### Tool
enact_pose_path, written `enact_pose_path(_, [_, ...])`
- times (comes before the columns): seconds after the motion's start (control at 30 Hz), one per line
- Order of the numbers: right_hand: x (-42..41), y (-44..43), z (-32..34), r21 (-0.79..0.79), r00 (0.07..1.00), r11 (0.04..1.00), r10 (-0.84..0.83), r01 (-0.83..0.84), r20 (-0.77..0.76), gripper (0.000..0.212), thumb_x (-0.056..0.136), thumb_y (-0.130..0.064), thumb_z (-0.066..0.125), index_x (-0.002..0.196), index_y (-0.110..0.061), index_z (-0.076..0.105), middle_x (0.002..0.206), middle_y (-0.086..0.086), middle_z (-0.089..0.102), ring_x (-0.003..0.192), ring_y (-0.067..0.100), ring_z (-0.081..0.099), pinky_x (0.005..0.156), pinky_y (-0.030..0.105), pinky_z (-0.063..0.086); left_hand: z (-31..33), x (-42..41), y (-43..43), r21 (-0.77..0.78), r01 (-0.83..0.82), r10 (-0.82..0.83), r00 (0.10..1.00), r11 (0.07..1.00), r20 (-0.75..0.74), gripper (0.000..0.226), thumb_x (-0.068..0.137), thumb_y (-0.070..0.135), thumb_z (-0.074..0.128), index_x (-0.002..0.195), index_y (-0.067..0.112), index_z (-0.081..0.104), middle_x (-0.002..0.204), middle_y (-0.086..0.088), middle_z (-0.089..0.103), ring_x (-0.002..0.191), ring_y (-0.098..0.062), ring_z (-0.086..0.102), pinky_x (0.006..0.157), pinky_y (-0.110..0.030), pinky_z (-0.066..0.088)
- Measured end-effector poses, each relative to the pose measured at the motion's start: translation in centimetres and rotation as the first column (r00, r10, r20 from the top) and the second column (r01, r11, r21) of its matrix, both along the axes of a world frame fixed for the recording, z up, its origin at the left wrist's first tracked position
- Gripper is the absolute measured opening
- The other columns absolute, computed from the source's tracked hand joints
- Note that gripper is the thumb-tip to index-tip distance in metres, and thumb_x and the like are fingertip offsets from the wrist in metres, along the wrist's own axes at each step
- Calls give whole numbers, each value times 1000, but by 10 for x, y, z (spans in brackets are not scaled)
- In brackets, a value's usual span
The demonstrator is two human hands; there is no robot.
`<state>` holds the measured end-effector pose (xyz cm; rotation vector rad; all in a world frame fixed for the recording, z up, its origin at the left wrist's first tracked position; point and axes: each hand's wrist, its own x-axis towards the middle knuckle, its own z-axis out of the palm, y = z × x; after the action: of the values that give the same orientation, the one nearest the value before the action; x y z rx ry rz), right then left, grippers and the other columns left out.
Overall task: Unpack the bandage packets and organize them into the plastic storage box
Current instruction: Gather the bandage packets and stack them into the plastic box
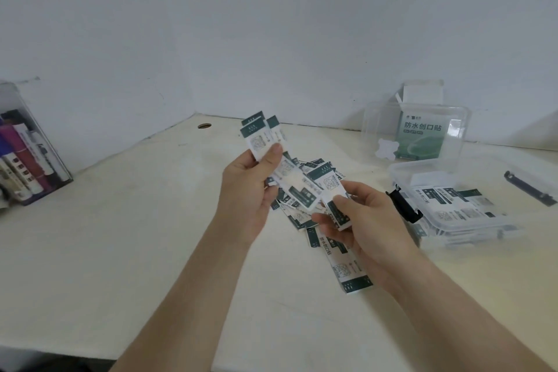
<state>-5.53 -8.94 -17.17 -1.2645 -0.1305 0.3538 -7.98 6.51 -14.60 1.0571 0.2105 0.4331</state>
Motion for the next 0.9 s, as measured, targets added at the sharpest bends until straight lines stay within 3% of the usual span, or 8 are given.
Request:
enact_pose_path(0.07, [1, 0, 1, 52, 997, 997, 58, -55, -47, 21, 97, 0, 49, 106, -7, 66, 97, 18, 74, 70, 27, 70, 56, 28, 59, -2, 2, -14, 52, 13, -13, 1000, 999, -8, 21, 88, 8, 63, 107, 1, 68, 90, -11, 70, 54, -5, 62, 37, -12, 39])
enact_pose_path(0.17, [-2, -2, 5, 133, 988, 984, 128, -116, -84, 21, 96, 2, 48, 103, -5, 67, 92, 18, 75, 68, 27, 69, 52, 24, 58, -7, 5, -25, 207, -31, 36, 999, 978, -19, 13, 87, 7, 67, 99, 9, 71, 90, -8, 76, 70, -14, 72, 51, -21, 53])
enact_pose_path(0.33, [-4, 0, 12, 268, 962, 960, 147, -83, -231, 24, 100, -11, 45, 102, 4, 64, 89, 22, 74, 71, 32, 66, 59, 33, 61, -13, 8, -28, 331, -162, 164, 986, 930, 22, 16, 83, 3, 72, 97, 11, 70, 90, -4, 77, 81, -19, 74, 66, -33, 59])
enact_pose_path(0.4, [-3, 0, 13, 287, 953, 955, 150, -72, -262, 34, 102, -26, 45, 105, 2, 64, 91, 23, 73, 71, 33, 66, 58, 34, 61, -14, 9, -30, 384, -192, 193, 981, 903, 37, 17, 81, 2, 74, 93, 13, 71, 86, -1, 77, 78, -15, 74, 65, -28, 59])
enact_pose_path(0.47, [-4, -3, 13, 257, 962, 959, 178, -123, -205, 34, 102, -28, 46, 109, 0, 64, 94, 20, 73, 73, 29, 66, 58, 30, 60, -14, 8, -35, 417, -168, 177, 984, 893, 18, 15, 81, 4, 74, 91, 15, 72, 84, 1, 77, 75, -11, 73, 61, -23, 57])
enact_pose_path(0.57, [-4, -5, 9, 193, 971, 968, 189, -158, -149, 22, 101, -11, 48, 113, -3, 64, 87, 14, 72, 70, 22, 64, 54, 24, 57, -17, 5, -40, 460, -66, 112, 991, 886, -72, 10, 83, 14, 75, 93, 15, 74, 84, 1, 77, 74, -14, 74, 62, -27, 58])
enact_pose_path(0.73, [-4, -4, 9, 119, 980, 980, 172, -160, -103, 21, 100, -10, 49, 110, -12, 67, 85, 7, 72, 61, 15, 61, 45, 19, 45, -19, 5, -39, 410, 13, 39, 992, 912, -119, 10, 86, 23, 72, 94, 16, 74, 86, 1, 77, 72, -12, 73, 54, -20, 53])
enact_pose_path(0.9, [-4, -3, 9, 107, 984, 982, 167, -159, -69, 18, 98, -8, 52, 107, -12, 67, 75, 0, 69, 59, 13, 58, 45, 18, 44, -23, 15, -35, 697, -85, 211, 973, 712, -97, 42, 62, 64, 70, 93, 37, 64, 105, 1, 68, 96, -16, 67, 81, -39, 57])
